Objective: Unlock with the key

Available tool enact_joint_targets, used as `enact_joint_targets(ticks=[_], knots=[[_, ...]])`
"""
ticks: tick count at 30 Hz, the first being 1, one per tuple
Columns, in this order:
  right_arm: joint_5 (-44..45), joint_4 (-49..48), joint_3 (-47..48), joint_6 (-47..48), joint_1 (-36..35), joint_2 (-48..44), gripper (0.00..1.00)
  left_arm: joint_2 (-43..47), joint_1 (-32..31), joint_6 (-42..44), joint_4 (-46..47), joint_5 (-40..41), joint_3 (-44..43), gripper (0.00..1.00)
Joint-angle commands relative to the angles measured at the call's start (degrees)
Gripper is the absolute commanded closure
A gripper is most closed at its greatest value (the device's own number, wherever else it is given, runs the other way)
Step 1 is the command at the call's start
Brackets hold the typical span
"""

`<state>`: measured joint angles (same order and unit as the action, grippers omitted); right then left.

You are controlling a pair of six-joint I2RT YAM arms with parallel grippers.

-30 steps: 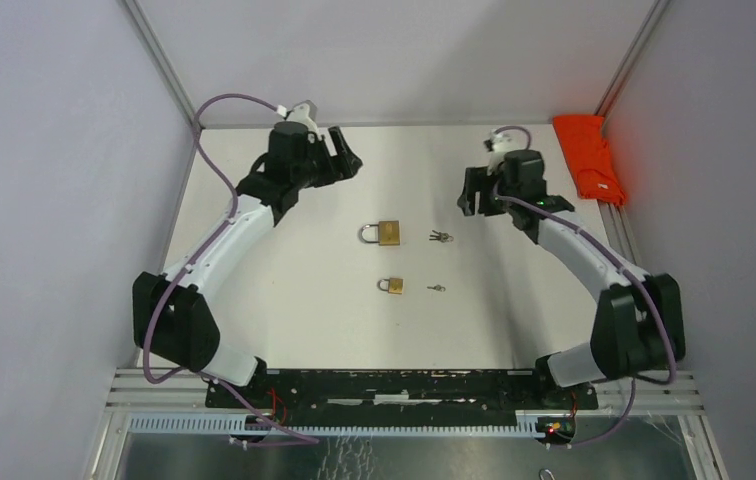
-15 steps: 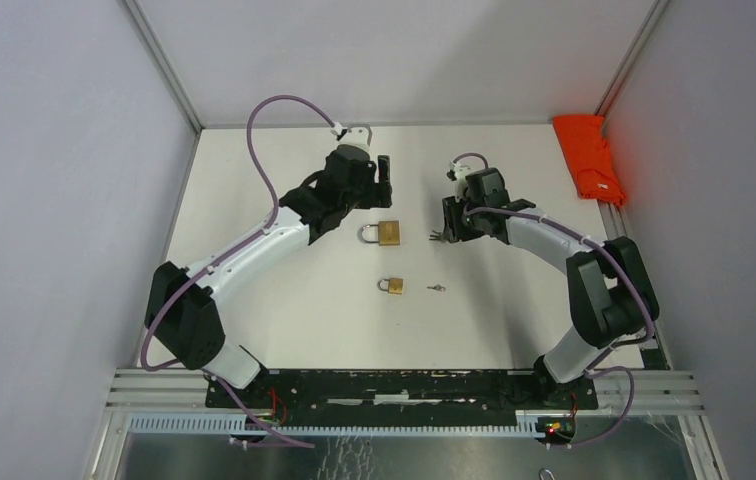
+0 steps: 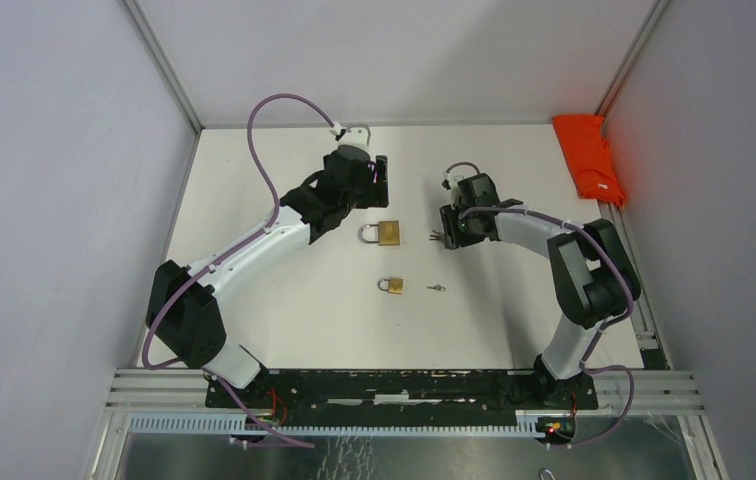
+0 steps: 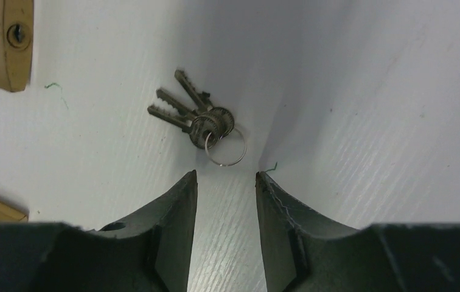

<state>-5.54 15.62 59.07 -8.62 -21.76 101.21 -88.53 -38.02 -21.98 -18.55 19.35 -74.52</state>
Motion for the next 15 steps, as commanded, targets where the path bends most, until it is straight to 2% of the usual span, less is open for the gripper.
enact_joint_targets(ticks=[1,15], knots=[[3.3,-0.01,3.48,1.28,-0.3,1.97,0.54,0.44,-0.31,2.55,0.57,1.54,-1.68,0.18],[3.0,-1.32,5.64,2.15,-0.29,5.15,0.55,0.71,-0.39,2.59,-0.08,1.7,-1.44,0.18]])
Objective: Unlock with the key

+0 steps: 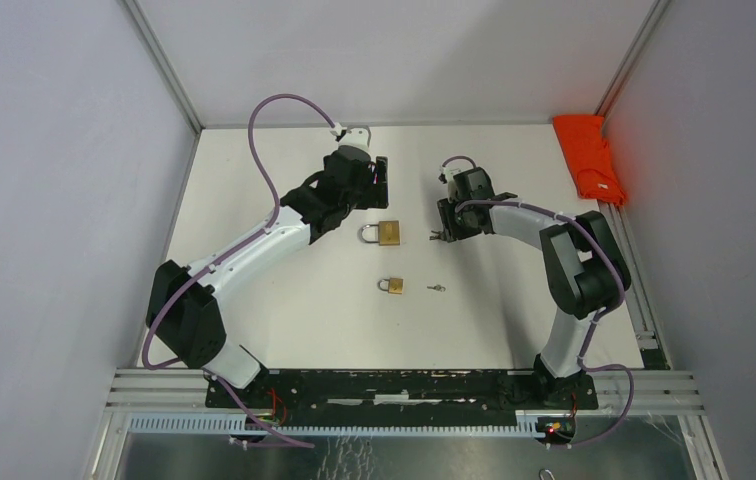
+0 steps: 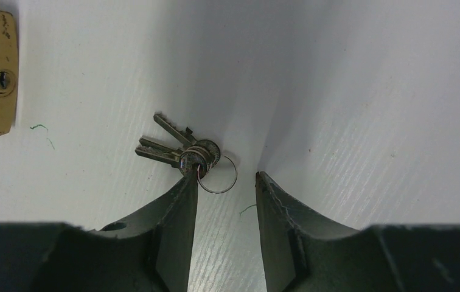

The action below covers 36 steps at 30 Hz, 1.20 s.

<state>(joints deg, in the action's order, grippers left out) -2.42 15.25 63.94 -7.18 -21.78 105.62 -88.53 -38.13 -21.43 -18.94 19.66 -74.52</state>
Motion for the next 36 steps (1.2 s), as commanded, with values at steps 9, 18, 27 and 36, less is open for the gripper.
enact_joint_targets(ticks=[9,18,27,36], knots=[[-3.62,-2.29,-0.49,-0.43,-0.25,-1.53,0.56,0.82,-0.43,1.83,0.39,1.08,-1.54,0.18],[-8.6,-2.97,-1.78,-5.06,-0.2,-2.75,0.56,1.58,-0.59,1.63,0.31,0.67,-1.2,0.18],[-7.59,-3.23,-0.31,-5.85,-0.25,-0.78,0.63,1.63,-0.64,1.64,0.31,0.64,-1.11,0.18],[-4.89,-1.79,1.8,-4.57,-0.26,-0.42,0.71,1.52,-0.73,1.56,0.31,0.32,-0.98,0.18]])
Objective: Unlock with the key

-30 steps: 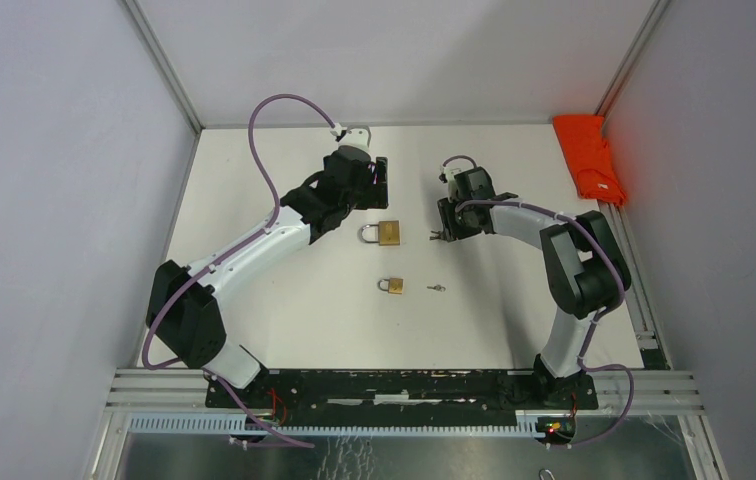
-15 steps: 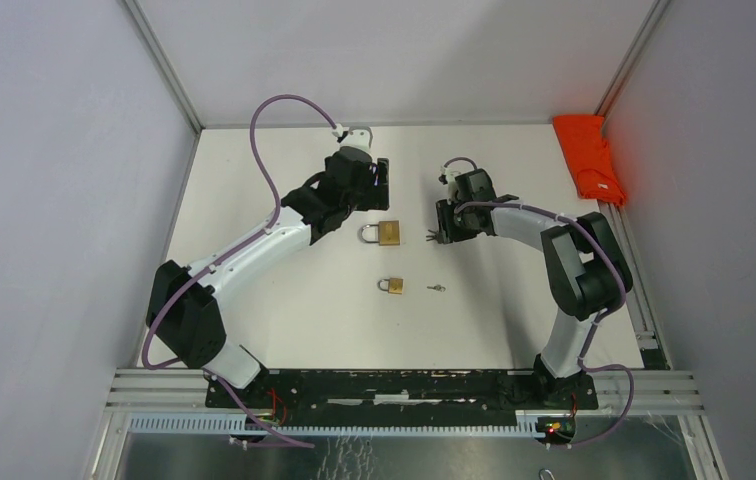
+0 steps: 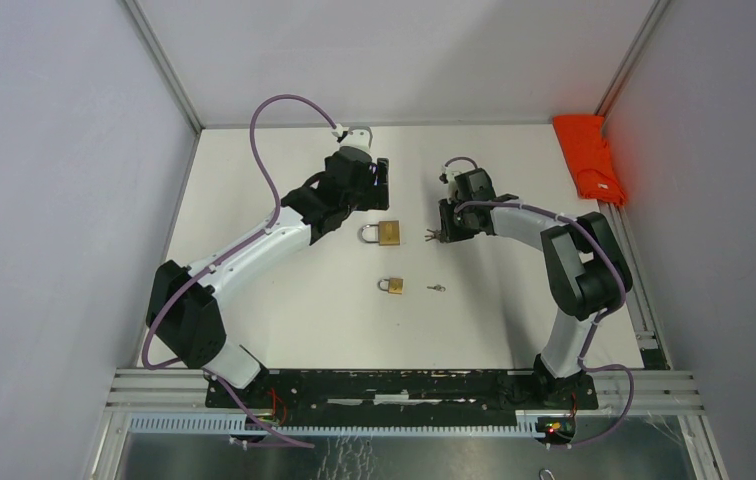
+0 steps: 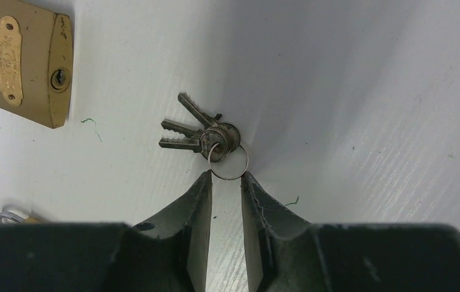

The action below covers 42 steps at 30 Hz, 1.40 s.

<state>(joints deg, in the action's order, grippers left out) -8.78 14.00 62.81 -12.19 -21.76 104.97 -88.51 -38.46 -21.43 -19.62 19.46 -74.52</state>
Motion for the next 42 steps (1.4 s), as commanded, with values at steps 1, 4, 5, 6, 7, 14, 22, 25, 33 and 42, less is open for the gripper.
enact_joint_targets(ticks=[1,4,5,6,7,14,22,25,33,42], knots=[[1.56,-0.55,3.08,0.62,-0.3,0.23,0.71,1.45,-0.42,1.57,0.98,0.49,-1.02,0.18],[2.56,0.2,4.26,1.28,-0.29,0.3,0.71,1.34,-0.46,1.56,0.98,0.31,-1.07,0.19],[3.13,0.68,4.88,1.86,-0.26,0.43,0.7,1.4,-0.49,1.52,0.98,0.24,-1.08,0.19],[3.36,1.34,5.51,2.46,-0.25,0.71,0.69,1.46,-0.48,1.55,0.98,0.23,-1.07,0.19],[3.8,2.12,6.14,3.01,-0.29,0.85,0.67,1.49,-0.41,1.54,0.98,0.22,-1.1,0.19],[4.36,3.04,7.07,5.2,-0.26,1.91,0.62,1.41,-0.57,1.52,1.03,0.07,-1.07,0.2],[0.57,1.86,3.9,2.63,-0.26,1.25,0.63,1.56,-0.57,1.69,0.98,0.43,-1.18,0.2],[0.23,1.51,3.6,2.19,-0.37,1.79,0.64,1.2,-0.52,1.65,0.98,0.24,-1.31,0.2],[0.0,1.41,3.41,1.77,-0.5,3.01,0.66,1.02,-0.58,1.63,0.98,0.31,-1.46,0.2],[1.39,3.59,7.86,2.61,-0.59,4.0,0.66,0.95,-0.55,1.67,0.98,0.14,-1.51,0.2]])
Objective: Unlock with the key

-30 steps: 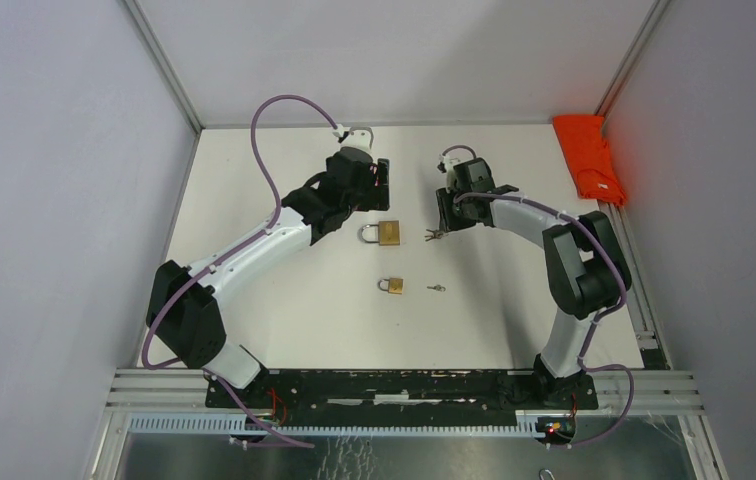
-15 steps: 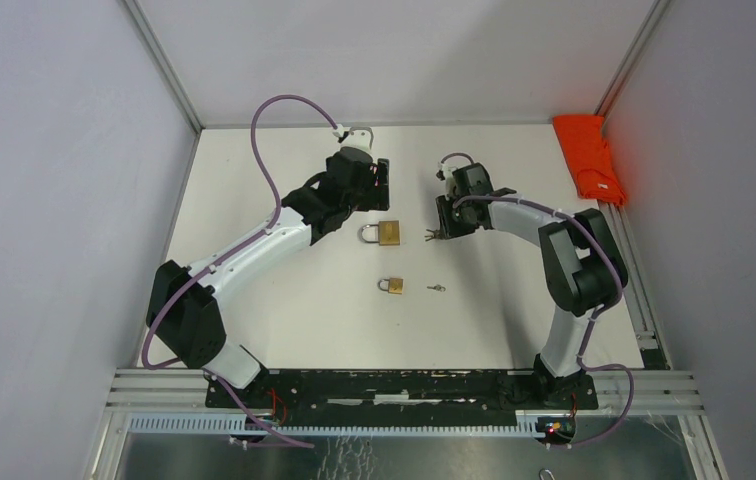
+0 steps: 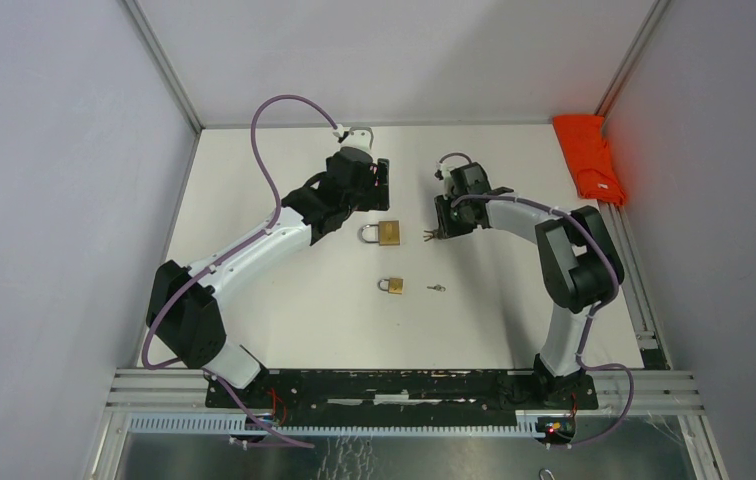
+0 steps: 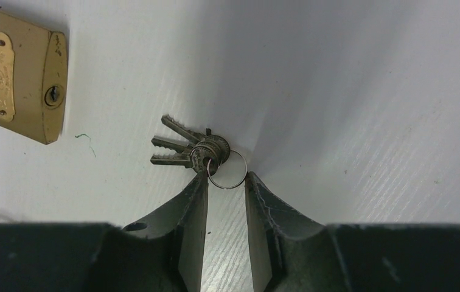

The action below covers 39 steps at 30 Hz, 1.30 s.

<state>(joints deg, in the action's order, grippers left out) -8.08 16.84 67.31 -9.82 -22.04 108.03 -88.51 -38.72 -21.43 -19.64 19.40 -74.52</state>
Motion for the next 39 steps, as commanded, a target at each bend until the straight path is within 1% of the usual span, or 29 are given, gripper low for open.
enact_joint_targets(ticks=[1,10,14,18,20,23,25,29,30,35,39], knots=[[1.26,1.14,3.72,0.63,-0.43,0.92,0.65,0.92,-0.27,1.78,1.01,0.2,-1.5,0.2],[5.69,3.48,5.95,5.12,-1.49,2.24,0.59,0.52,-0.31,1.77,1.01,-0.06,-1.63,0.2],[7.13,4.02,6.93,6.34,-1.96,3.06,0.59,0.71,-0.29,1.87,1.01,0.2,-1.6,0.2],[6.94,4.14,7.53,6.61,-2.29,3.92,0.61,0.71,-0.32,2.01,1.01,0.2,-1.59,0.2],[6.85,4.56,7.81,6.68,-2.54,4.11,0.63,0.68,-0.37,2.02,0.94,0.2,-1.62,0.2],[6.57,4.35,7.32,6.39,-2.63,3.98,0.72,0.7,-0.34,2.0,0.93,0.11,-1.61,0.2],[6.23,4.21,7.12,6.13,-2.75,3.91,0.75,0.79,-0.3,1.98,0.99,0.09,-1.62,0.21],[6.41,4.26,7.1,5.79,-2.81,3.71,0.89,0.66,-0.25,1.88,1.01,-0.09,-1.59,0.21],[6.41,4.33,7.13,5.73,-2.78,3.56,0.91,0.71,-0.25,1.84,1.01,-0.21,-1.53,0.21],[6.75,4.44,7.36,5.5,-2.8,2.55,1.0,0.37,-0.36,1.64,1.13,-0.94,-1.6,0.23],[7.02,4.51,7.35,5.52,-2.77,1.6,1.0,0.09,-0.38,1.47,1.59,-2.04,-1.36,0.24]])
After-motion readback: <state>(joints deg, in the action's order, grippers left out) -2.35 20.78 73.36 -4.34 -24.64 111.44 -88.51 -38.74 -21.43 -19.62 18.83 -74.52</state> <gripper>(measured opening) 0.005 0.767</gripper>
